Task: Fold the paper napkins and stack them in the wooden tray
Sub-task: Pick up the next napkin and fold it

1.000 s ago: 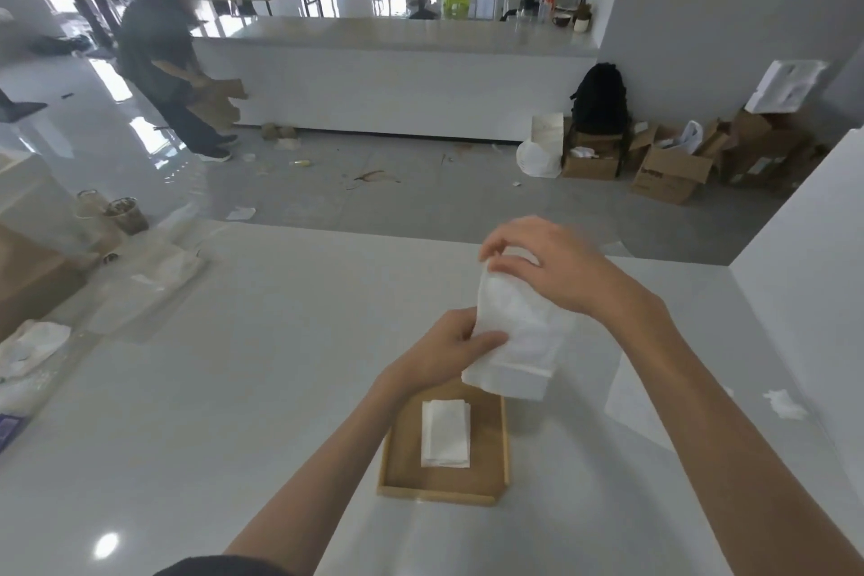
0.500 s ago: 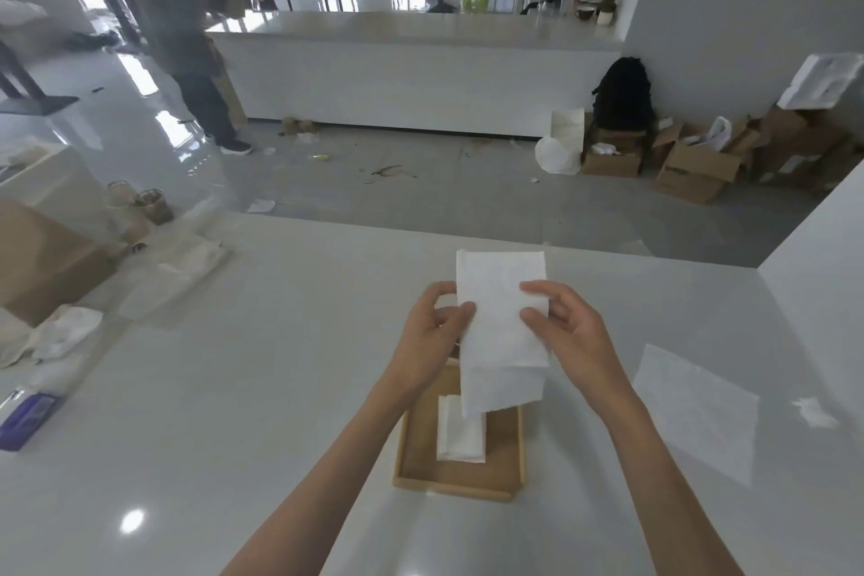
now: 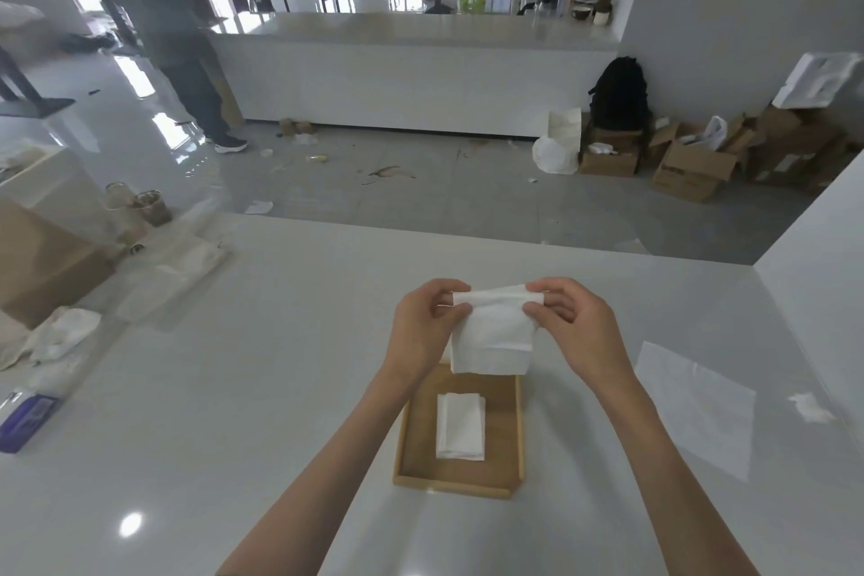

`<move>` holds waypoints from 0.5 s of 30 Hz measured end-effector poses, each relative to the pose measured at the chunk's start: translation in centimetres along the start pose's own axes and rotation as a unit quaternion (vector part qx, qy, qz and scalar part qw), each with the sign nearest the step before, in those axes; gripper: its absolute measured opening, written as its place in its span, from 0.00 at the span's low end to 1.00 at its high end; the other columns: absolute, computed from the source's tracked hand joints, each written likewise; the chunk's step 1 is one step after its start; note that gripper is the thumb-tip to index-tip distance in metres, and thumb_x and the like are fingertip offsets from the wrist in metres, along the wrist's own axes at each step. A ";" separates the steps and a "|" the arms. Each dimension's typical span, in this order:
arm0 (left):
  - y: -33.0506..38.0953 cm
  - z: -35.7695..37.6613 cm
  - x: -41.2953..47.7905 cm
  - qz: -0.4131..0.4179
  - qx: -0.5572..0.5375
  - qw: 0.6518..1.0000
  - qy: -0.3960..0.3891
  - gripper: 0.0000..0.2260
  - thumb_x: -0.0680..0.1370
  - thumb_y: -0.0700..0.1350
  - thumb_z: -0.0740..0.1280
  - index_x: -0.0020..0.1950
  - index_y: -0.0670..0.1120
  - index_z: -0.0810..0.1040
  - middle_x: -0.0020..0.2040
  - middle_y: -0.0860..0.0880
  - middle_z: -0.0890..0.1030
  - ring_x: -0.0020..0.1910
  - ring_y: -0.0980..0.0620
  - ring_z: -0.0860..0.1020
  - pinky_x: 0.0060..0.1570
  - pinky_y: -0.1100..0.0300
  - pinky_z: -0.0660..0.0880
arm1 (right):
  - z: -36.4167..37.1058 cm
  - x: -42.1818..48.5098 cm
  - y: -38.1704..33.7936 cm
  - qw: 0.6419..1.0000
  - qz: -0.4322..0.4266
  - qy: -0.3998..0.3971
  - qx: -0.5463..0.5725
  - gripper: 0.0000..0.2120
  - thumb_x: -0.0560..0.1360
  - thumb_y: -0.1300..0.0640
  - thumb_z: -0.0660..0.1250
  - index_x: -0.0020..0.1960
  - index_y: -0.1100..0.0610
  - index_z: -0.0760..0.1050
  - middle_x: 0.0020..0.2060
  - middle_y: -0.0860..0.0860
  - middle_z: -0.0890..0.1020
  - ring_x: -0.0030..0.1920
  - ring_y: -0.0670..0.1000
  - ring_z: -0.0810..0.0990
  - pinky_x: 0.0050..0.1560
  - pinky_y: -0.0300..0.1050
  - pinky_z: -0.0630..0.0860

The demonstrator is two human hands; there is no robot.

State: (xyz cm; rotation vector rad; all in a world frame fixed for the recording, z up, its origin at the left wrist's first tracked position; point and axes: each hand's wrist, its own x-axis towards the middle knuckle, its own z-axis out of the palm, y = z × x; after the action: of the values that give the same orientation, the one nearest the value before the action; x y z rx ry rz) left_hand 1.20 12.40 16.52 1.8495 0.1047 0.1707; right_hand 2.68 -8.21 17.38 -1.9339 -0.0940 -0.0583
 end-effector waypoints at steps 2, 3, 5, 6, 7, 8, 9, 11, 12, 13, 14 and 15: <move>0.1 0.2 0.1 0.018 0.028 0.999 0.014 0.07 0.76 0.37 0.71 0.50 0.48 0.83 0.47 0.52 0.84 0.46 0.54 0.82 0.50 0.60 0.80 | 0.1 0.2 -0.3 0.999 -0.015 0.005 -0.029 0.06 0.76 0.60 0.72 0.52 0.53 0.80 0.48 0.46 0.84 0.50 0.41 0.82 0.46 0.25 0.74; 0.2 0.3 0.1 0.024 0.036 0.999 0.019 0.07 0.76 0.37 0.71 0.47 0.49 0.83 0.48 0.52 0.83 0.47 0.53 0.82 0.51 0.60 0.80 | 0.1 0.2 -0.4 0.999 -0.025 0.007 -0.040 0.05 0.76 0.60 0.72 0.50 0.52 0.80 0.48 0.46 0.83 0.49 0.41 0.81 0.46 0.25 0.74; 0.6 0.4 0.1 0.030 0.045 0.998 0.030 0.08 0.76 0.38 0.71 0.44 0.52 0.81 0.50 0.53 0.80 0.50 0.54 0.81 0.53 0.62 0.78 | -0.1 0.3 -0.6 0.997 -0.044 0.007 -0.056 0.05 0.76 0.59 0.72 0.46 0.49 0.79 0.51 0.44 0.80 0.52 0.41 0.79 0.48 0.30 0.76; 0.9 0.2 0.2 0.035 0.045 0.998 0.031 0.09 0.75 0.38 0.72 0.43 0.52 0.81 0.51 0.54 0.79 0.52 0.55 0.80 0.55 0.63 0.76 | -0.2 0.3 -0.6 0.997 -0.051 0.000 -0.064 0.06 0.76 0.59 0.73 0.46 0.49 0.79 0.54 0.44 0.77 0.55 0.42 0.77 0.52 0.32 0.75; 1.2 0.0 0.4 0.043 0.043 0.998 0.022 0.08 0.75 0.38 0.71 0.44 0.52 0.81 0.52 0.54 0.79 0.55 0.56 0.79 0.57 0.63 0.74 | -0.4 0.3 -0.7 0.996 -0.058 -0.010 -0.065 0.05 0.76 0.58 0.72 0.46 0.49 0.79 0.56 0.44 0.76 0.59 0.43 0.74 0.56 0.33 0.73; 1.5 -0.3 0.5 0.051 0.038 0.998 0.003 0.07 0.76 0.38 0.71 0.45 0.50 0.81 0.52 0.53 0.81 0.55 0.56 0.79 0.59 0.62 0.73 | -0.6 0.3 -0.8 0.996 -0.063 -0.021 -0.056 0.05 0.77 0.58 0.71 0.47 0.49 0.78 0.57 0.44 0.77 0.61 0.44 0.74 0.59 0.34 0.72; 1.8 -0.5 0.6 0.055 0.026 0.998 -0.020 0.05 0.76 0.37 0.70 0.46 0.48 0.81 0.51 0.52 0.82 0.53 0.55 0.80 0.58 0.61 0.74 | -0.8 0.3 -1.1 0.997 -0.064 -0.029 -0.035 0.05 0.77 0.59 0.70 0.48 0.50 0.77 0.56 0.45 0.79 0.60 0.46 0.76 0.58 0.35 0.72; 2.4 -0.9 0.8 0.051 -0.014 0.998 -0.047 0.03 0.77 0.36 0.69 0.48 0.43 0.80 0.47 0.49 0.83 0.46 0.54 0.80 0.50 0.58 0.77 | -1.2 0.3 -1.6 0.998 -0.041 -0.041 0.032 0.05 0.79 0.57 0.68 0.53 0.50 0.74 0.50 0.49 0.82 0.55 0.51 0.81 0.51 0.35 0.76; 2.7 -0.9 0.8 0.047 -0.029 0.998 -0.043 0.03 0.78 0.36 0.69 0.50 0.42 0.80 0.47 0.47 0.83 0.44 0.54 0.80 0.47 0.57 0.78 | -1.4 0.4 -1.8 0.997 -0.025 -0.052 0.054 0.09 0.79 0.55 0.68 0.58 0.48 0.72 0.50 0.51 0.82 0.53 0.52 0.82 0.48 0.37 0.77; 2.9 -0.9 0.9 0.040 -0.042 0.998 -0.035 0.04 0.78 0.36 0.68 0.52 0.42 0.79 0.48 0.47 0.82 0.42 0.55 0.79 0.45 0.55 0.78 | -1.5 0.3 -1.9 0.995 -0.011 -0.074 0.060 0.15 0.79 0.53 0.68 0.64 0.45 0.69 0.52 0.51 0.82 0.53 0.51 0.82 0.47 0.38 0.79; 3.0 -0.8 0.9 0.028 -0.053 0.998 -0.028 0.05 0.79 0.37 0.68 0.54 0.43 0.78 0.47 0.46 0.81 0.41 0.56 0.79 0.44 0.54 0.78 | -1.5 0.2 -1.9 0.993 0.000 -0.100 0.058 0.22 0.79 0.52 0.69 0.68 0.42 0.65 0.53 0.50 0.82 0.52 0.49 0.83 0.48 0.39 0.80; 3.1 -0.8 0.9 0.014 -0.061 0.998 -0.022 0.06 0.79 0.38 0.68 0.56 0.44 0.77 0.46 0.46 0.80 0.40 0.57 0.79 0.43 0.54 0.78 | -1.4 0.0 -1.8 0.991 0.004 -0.121 0.060 0.26 0.78 0.53 0.70 0.71 0.40 0.63 0.54 0.48 0.82 0.52 0.47 0.83 0.49 0.40 0.80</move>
State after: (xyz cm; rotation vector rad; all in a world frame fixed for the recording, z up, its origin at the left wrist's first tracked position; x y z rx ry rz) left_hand 1.95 12.39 19.81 1.7320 0.0377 0.1518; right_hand 2.54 -8.90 19.58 -1.8137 -0.2456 0.1842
